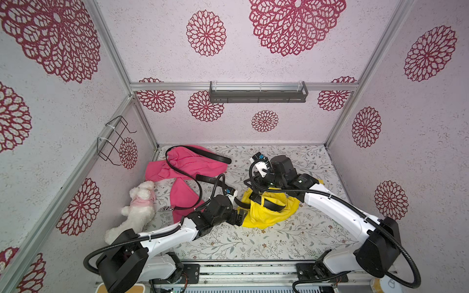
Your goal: Remove the belt from the trousers
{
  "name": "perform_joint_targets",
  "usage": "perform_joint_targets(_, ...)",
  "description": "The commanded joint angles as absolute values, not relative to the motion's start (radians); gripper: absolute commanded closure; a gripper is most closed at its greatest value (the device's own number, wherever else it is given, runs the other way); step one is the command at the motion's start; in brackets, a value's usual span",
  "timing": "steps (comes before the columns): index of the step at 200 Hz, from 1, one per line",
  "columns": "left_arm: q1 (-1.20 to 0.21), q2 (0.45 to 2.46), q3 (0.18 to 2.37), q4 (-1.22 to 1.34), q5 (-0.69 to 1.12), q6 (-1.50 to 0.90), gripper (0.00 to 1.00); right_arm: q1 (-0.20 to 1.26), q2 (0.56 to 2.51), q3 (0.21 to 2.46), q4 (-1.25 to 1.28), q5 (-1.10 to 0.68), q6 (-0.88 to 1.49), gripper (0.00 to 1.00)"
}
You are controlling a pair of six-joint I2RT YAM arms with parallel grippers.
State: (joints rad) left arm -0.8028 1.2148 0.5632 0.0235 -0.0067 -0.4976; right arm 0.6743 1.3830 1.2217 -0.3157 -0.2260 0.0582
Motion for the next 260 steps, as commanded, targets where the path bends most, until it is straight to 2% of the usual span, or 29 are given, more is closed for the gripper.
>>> perform_joint_targets(1, -0.777, 1.139, 0.574, -0.031, -0.078, -0.465, 0.03, 0.672, 1.293, 1.25, -0.401, -0.174, 0.024, 0.16)
perform_joint_targets(26, -0.767, 1.157, 0.684, -0.152, -0.073, -0.332, 0.03, 0.672, 1.245, 1.202, -0.469, -0.078, 0.043, 0.15)
perform_joint_targets(51, -0.764, 1.257, 0.81, -0.317, -0.06, -0.184, 0.03, 0.672, 1.214, 1.095, -0.504, -0.052, 0.121, 0.18)
perform_joint_targets(78, -0.761, 1.406, 0.938, -0.428, -0.017, -0.137, 0.02, 0.657, 1.182, 0.922, -0.464, 0.006, 0.209, 0.2)
perform_joint_targets(105, -0.761, 1.525, 1.033, -0.505, 0.01, -0.058, 0.01, 0.542, 1.181, 0.765, -0.382, -0.028, 0.271, 0.24)
perform_joint_targets(122, -0.753, 1.556, 1.054, -0.521, 0.0, -0.009, 0.01, 0.461, 1.221, 0.714, -0.37, -0.039, 0.278, 0.32)
perform_joint_targets(143, -0.733, 1.564, 1.085, -0.544, 0.025, 0.019, 0.0, 0.415, 1.269, 0.707, -0.384, -0.016, 0.263, 0.38)
perform_joint_targets(201, -0.722, 1.645, 1.178, -0.571, 0.096, 0.176, 0.01, 0.376, 1.446, 0.715, -0.344, -0.038, 0.216, 0.41)
perform_joint_targets(246, -0.75, 1.699, 1.204, -0.53, 0.111, 0.264, 0.0, 0.374, 1.466, 0.745, -0.336, -0.052, 0.196, 0.41)
perform_joint_targets(260, -0.75, 1.724, 1.22, -0.534, 0.112, 0.284, 0.06, 0.372, 1.471, 0.755, -0.339, -0.052, 0.188, 0.41)
